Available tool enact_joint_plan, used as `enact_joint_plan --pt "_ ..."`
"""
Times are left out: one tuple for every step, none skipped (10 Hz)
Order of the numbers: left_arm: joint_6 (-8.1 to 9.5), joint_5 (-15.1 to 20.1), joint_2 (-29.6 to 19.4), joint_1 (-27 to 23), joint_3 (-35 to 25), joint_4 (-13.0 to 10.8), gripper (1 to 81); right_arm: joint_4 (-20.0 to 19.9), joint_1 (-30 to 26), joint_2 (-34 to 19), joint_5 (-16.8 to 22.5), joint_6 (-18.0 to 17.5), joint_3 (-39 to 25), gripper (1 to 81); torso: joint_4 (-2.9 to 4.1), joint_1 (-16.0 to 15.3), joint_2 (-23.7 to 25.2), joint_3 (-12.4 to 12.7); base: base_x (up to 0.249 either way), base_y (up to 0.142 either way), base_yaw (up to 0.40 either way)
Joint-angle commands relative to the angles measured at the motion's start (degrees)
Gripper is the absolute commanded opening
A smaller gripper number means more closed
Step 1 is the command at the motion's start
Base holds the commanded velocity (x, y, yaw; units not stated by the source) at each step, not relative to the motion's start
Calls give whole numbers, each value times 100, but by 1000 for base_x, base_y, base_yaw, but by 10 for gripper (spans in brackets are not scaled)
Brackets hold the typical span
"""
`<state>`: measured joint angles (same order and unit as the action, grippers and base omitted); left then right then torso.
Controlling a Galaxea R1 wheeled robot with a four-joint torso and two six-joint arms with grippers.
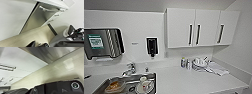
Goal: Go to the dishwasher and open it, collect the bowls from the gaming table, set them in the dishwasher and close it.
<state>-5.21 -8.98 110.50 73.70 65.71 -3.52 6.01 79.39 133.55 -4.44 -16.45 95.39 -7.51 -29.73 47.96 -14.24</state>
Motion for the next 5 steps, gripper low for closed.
enact_joint_plan --pt "-77 107 -782 -571 -673 -368 811 -47 -664 -475 198 -245 -268 811 0 -369 568 -532 0 0 0" --pt "-77 107 -853 -615 -699 -368 811 -47 -700 -528 181 -306 -311 811 0 -475 739 -690 0 0 0" --pt "-77 107 -879 -659 -699 -368 811 -47 -752 -572 172 -377 -356 811 0 -604 940 -878 0 0 0" --pt "-77 116 -915 -721 -717 -360 811 -47 -814 -651 171 -447 -443 811 0 -728 1133 -1059 0 0 0" --pt "-60 116 -950 -800 -726 -360 811 -47 -919 -791 154 -544 -610 811 0 -857 1338 -968 0 0 0"
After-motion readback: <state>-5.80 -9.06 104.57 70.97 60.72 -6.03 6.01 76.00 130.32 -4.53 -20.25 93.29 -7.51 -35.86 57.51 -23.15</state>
